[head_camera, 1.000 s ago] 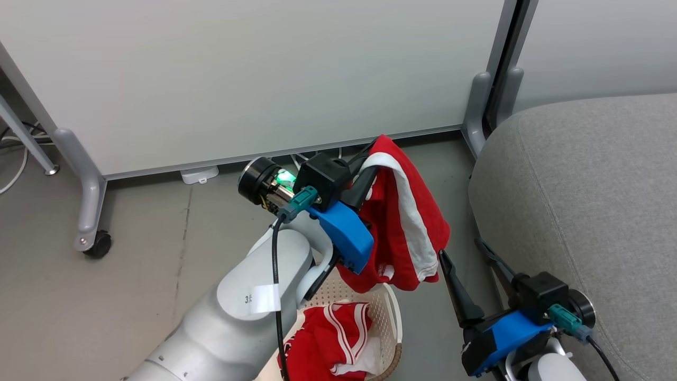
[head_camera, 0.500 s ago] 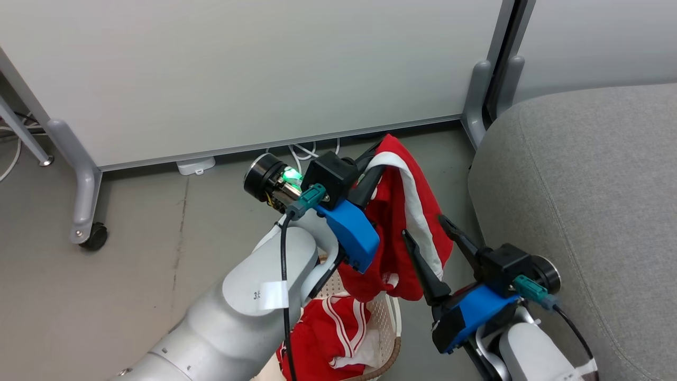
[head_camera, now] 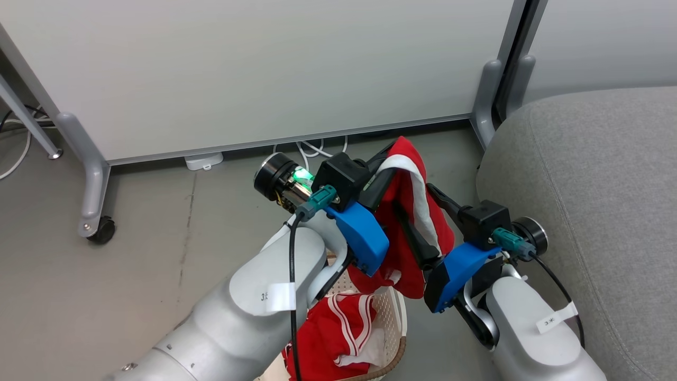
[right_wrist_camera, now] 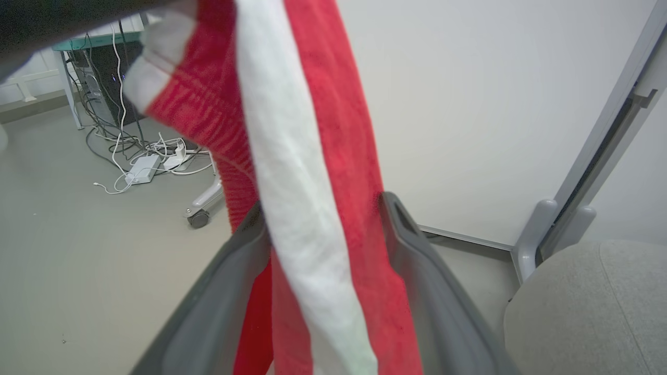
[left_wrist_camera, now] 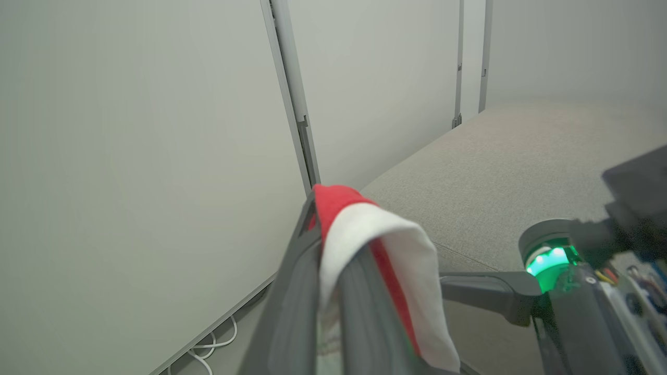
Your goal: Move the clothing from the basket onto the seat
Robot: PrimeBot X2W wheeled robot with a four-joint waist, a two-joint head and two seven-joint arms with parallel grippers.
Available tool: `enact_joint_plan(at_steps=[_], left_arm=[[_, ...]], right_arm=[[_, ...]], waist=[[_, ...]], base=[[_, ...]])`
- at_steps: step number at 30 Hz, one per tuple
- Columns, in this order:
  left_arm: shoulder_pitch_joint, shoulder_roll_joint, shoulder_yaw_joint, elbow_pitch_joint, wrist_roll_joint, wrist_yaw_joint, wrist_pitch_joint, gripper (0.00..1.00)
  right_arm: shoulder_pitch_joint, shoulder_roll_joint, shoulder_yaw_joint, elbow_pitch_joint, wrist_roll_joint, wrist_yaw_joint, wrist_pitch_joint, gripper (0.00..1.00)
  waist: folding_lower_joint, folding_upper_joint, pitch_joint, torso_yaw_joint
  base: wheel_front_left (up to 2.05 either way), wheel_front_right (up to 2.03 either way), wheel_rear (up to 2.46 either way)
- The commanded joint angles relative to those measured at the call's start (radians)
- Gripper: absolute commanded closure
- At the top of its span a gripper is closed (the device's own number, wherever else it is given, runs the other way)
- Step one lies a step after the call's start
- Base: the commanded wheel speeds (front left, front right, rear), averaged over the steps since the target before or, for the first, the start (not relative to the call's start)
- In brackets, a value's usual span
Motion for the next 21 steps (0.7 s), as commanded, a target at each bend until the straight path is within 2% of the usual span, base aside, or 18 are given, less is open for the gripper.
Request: enact_joint_plan(at_steps=[1, 7, 11, 12, 13, 14, 15, 21], left_arm=[[-0.014, 0.0, -0.008, -0.007, -0.007, 0.003, -0.005, 1.0], [-0.02, 0.0, -0.028, -0.019, -0.016, 0.005, -0.005, 1.0], [-0.022, 0.0, -0.036, -0.024, -0.026, 0.007, -0.005, 1.0], [-0.022, 0.0, -0.037, -0.024, -0.024, 0.007, -0.005, 1.0], [-0.021, 0.0, -0.038, -0.022, -0.023, 0.007, -0.005, 1.0], [-0.02, 0.0, -0.038, -0.02, -0.023, 0.007, -0.005, 1.0], [-0.019, 0.0, -0.039, -0.017, -0.022, 0.007, -0.005, 1.0], [-0.018, 0.0, -0.04, -0.007, -0.022, 0.001, -0.005, 1.0]], right_arm=[[-0.024, -0.002, 0.005, 0.034, 0.008, 0.0, -0.01, 0.0], [-0.063, -0.002, 0.009, 0.147, 0.045, 0.0, -0.032, 0.0], [-0.08, -0.002, 0.047, 0.197, 0.096, 0.0, -0.045, 0.0], [-0.083, -0.002, 0.055, 0.206, 0.107, 0.0, -0.045, 0.21], [-0.087, -0.002, 0.063, 0.214, 0.117, 0.0, -0.046, 0.56], [-0.09, -0.002, 0.071, 0.221, 0.127, 0.0, -0.049, 0.8], [-0.09, -0.002, 0.08, 0.227, 0.14, 0.0, -0.052, 1.0], [-0.1, -0.002, 0.113, 0.25, 0.188, 0.0, -0.06, 1.0]], waist=[[-0.0001, -0.0001, -0.002, 0.004], [-0.0001, -0.0001, -0.008, 0.017], [-0.0001, -0.0001, -0.015, 0.021], [-0.0001, -0.0001, -0.016, 0.021], [-0.0001, -0.0001, -0.018, 0.021], [-0.0001, -0.0001, -0.019, 0.02], [-0.0001, -0.0001, -0.021, 0.02], [-0.0001, -0.0001, -0.028, 0.015]], base=[[0.0, 0.0, 0.0], [0.0, 0.0, 0.0], [0.0, 0.0, 0.0], [0.0, 0.0, 0.0], [0.0, 0.0, 0.0], [0.0, 0.0, 0.0], [0.0, 0.0, 0.0], [0.0, 0.0, 0.0]])
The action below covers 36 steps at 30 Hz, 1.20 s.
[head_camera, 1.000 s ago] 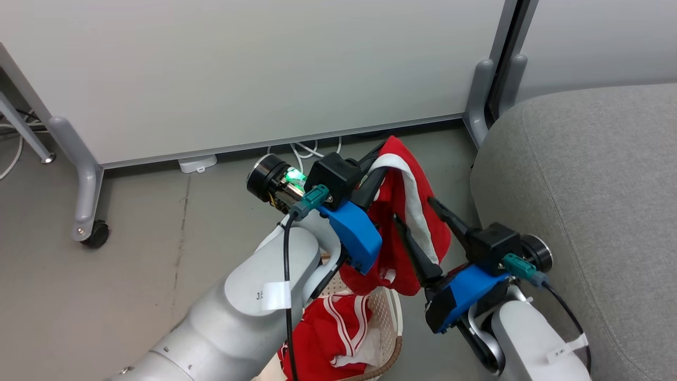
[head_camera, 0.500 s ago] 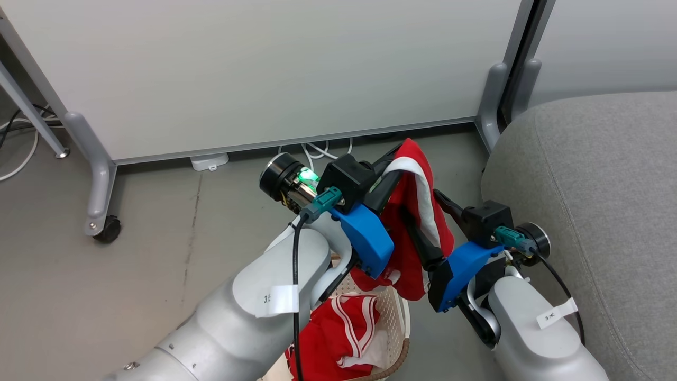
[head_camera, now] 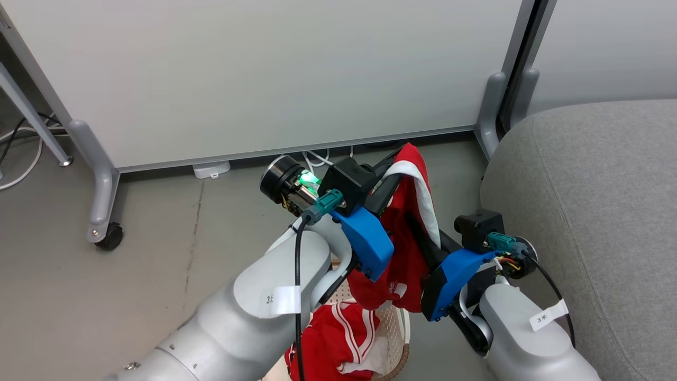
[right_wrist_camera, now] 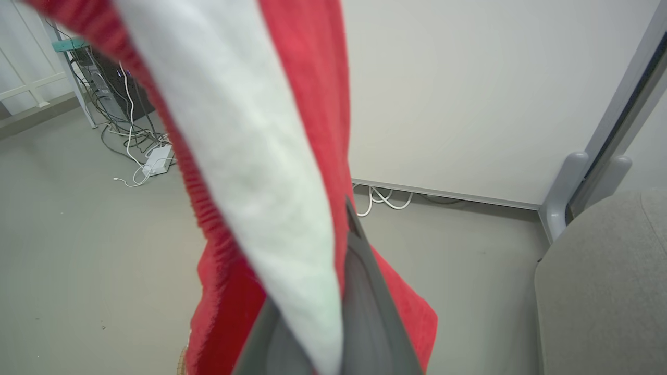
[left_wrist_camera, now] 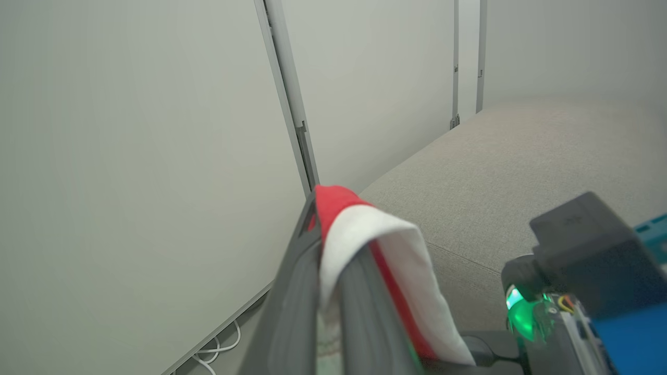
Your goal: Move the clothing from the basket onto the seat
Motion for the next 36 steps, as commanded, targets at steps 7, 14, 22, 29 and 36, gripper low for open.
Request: enact_joint_plan(at_steps=[7, 14, 22, 29, 36], left_arm=[[-0.015, 0.0, 0.0, 0.01, 0.013, 0.007, -0.005, 1.0], [-0.005, 0.0, 0.011, 0.018, 0.006, -0.006, -0.005, 1.0], [0.036, 0.0, 0.0, 0.03, -0.032, -0.033, -0.005, 0.0], [0.149, 0.043, 0.087, -0.066, -0.006, -0.034, -0.005, 0.0], [0.322, 0.115, 0.21, -0.204, 0.063, -0.047, -0.005, 0.0]], right_arm=[[-0.024, -0.002, 0.03, 0.02, 0.038, 0.0, -0.012, 1.0], [-0.03, -0.002, 0.041, 0.034, 0.054, 0.0, -0.016, 1.0], [-0.028, -0.002, 0.031, 0.015, 0.05, 0.0, -0.017, 1.0], [-0.027, -0.002, -0.012, -0.012, 0.026, 0.0, -0.017, 1.0], [0.002, -0.002, -0.047, -0.036, -0.007, 0.0, -0.017, 1.0]], waist=[[0.0, 0.0, -0.007, -0.008], [0.0, 0.0, -0.01, -0.013], [0.0, 0.0, -0.009, -0.018], [0.0, 0.0, 0.001, -0.023], [0.0, 0.0, 0.001, -0.025]], base=[[0.0, 0.0, 0.0], [0.0, 0.0, 0.0], [0.0, 0.0, 0.0], [0.0, 0.0, 0.0], [0.0, 0.0, 0.0]])
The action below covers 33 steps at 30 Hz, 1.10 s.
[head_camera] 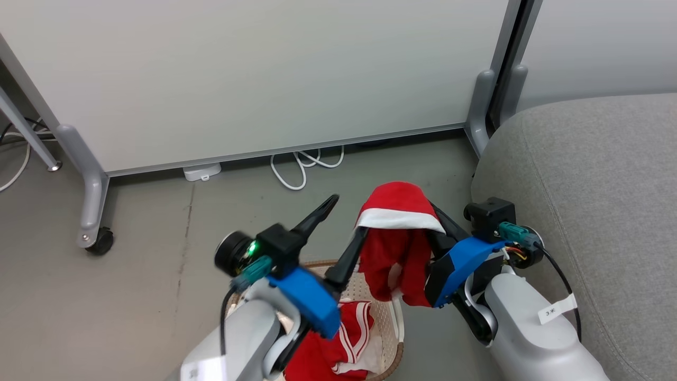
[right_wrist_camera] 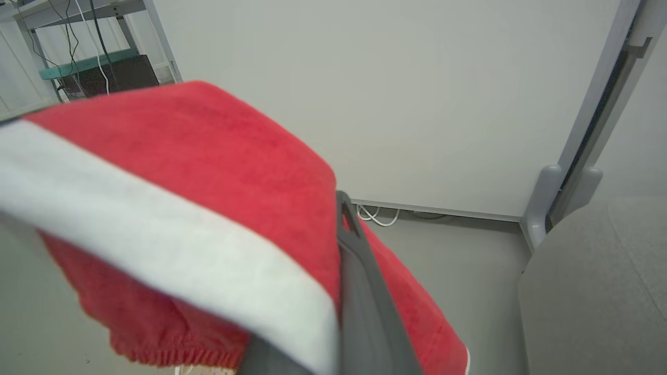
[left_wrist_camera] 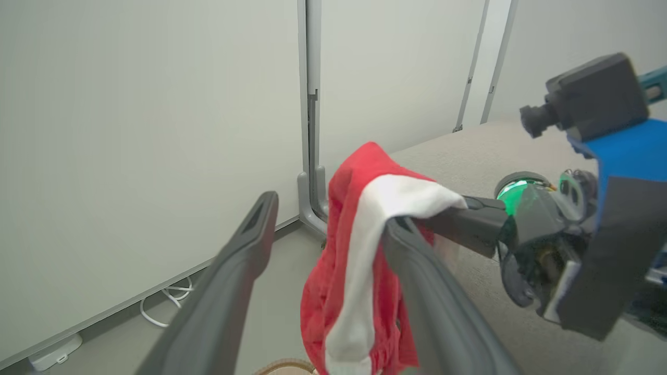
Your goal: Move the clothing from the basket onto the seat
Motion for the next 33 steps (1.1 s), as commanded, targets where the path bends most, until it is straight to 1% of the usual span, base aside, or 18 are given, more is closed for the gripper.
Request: enact_joint_plan(at_steps=[1, 7, 9, 10, 15, 20, 26, 33], left_arm=[[0.04, 0.014, 0.028, -0.024, 0.012, -0.006, -0.005, 0.0], [0.172, 0.053, 0.142, -0.113, 0.069, -0.018, -0.005, 0.0], [0.205, 0.063, 0.179, -0.134, 0.104, -0.013, -0.005, 0.0], [0.22, 0.062, 0.201, -0.144, 0.118, -0.006, -0.005, 0.0], [0.289, 0.046, 0.293, -0.167, 0.168, -0.014, -0.005, 0.0], [0.334, 0.033, 0.368, -0.159, 0.197, -0.025, -0.005, 0.0], [0.357, 0.014, 0.41, -0.149, 0.231, -0.043, -0.005, 0.0], [0.367, -0.001, 0.428, -0.138, 0.25, -0.051, -0.005, 0.0]], right_arm=[[0.016, -0.002, -0.007, -0.007, -0.009, 0.0, -0.005, 1.0], [0.028, -0.002, -0.033, -0.021, -0.028, 0.0, -0.005, 1.0], [0.031, -0.002, -0.043, -0.024, -0.033, 0.0, -0.005, 1.0], [0.032, -0.002, -0.049, -0.025, -0.036, 0.0, -0.005, 1.0], [0.043, -0.002, -0.068, -0.029, -0.046, 0.0, -0.005, 1.0], [0.049, -0.002, -0.074, -0.028, -0.052, 0.0, -0.005, 1.0], [0.055, -0.002, -0.077, -0.031, -0.053, 0.0, -0.005, 1.0], [0.061, -0.002, -0.073, -0.032, -0.054, 0.0, -0.005, 1.0]], waist=[[0.0, 0.0, -0.001, -0.001], [0.0, 0.0, 0.0, -0.003], [0.0, 0.0, 0.001, -0.002], [0.0, 0.0, 0.001, -0.001], [0.0, 0.0, 0.0, 0.004], [0.0, 0.0, -0.002, 0.0], [0.0, 0.0, -0.003, -0.004], [0.0, 0.0, -0.006, -0.02]], base=[[0.0, 0.0, 0.0], [0.0, 0.0, 0.0], [0.0, 0.0, 0.0], [0.0, 0.0, 0.0], [0.0, 0.0, 0.0], [0.0, 0.0, 0.0], [0.0, 0.0, 0.0], [0.0, 0.0, 0.0]])
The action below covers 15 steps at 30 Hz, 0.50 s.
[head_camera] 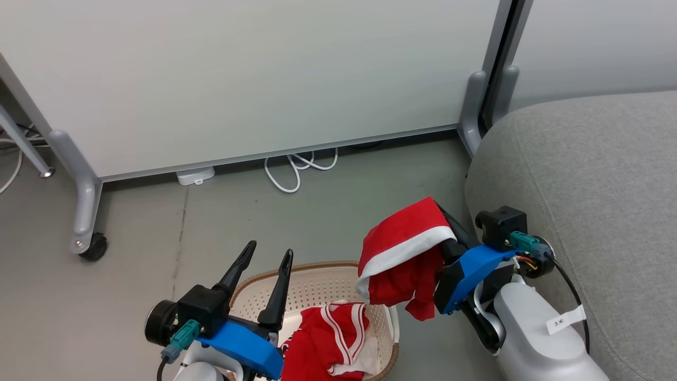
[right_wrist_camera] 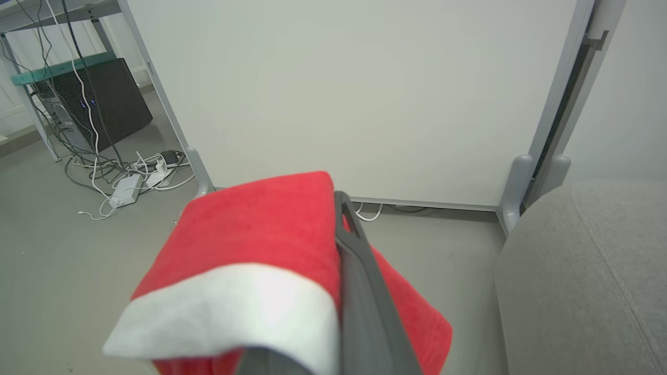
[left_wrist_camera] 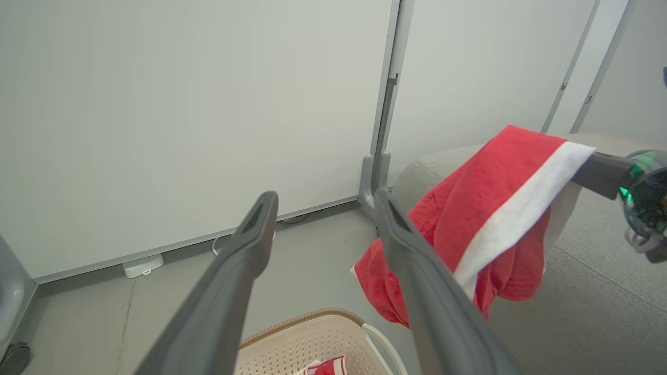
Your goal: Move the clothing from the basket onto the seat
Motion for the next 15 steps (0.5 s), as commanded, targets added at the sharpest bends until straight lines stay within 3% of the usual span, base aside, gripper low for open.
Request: enact_joint_plan(at_steps=[1, 7, 15], left_arm=[[0.008, -0.003, 0.005, 0.003, 0.006, -0.008, -0.005, 0.0], [0.01, 0.007, 0.002, -0.001, 0.0, -0.006, -0.005, 0.0], [0.005, 0.006, 0.002, -0.002, 0.005, -0.007, -0.005, 0.0]], right_arm=[[0.013, -0.002, 0.004, -0.004, 0.002, 0.0, -0.005, 1.0], [0.003, -0.002, 0.024, 0.0, 0.016, 0.0, -0.005, 1.0], [0.001, -0.002, 0.041, -0.005, 0.027, 0.0, -0.005, 1.0]], waist=[[0.0, 0.0, -0.001, -0.01], [0.0, 0.0, 0.003, -0.059], [0.0, 0.0, 0.016, -0.192]], base=[[0.0, 0.0, 0.0], [0.0, 0.0, 0.0], [0.0, 0.0, 0.0]])
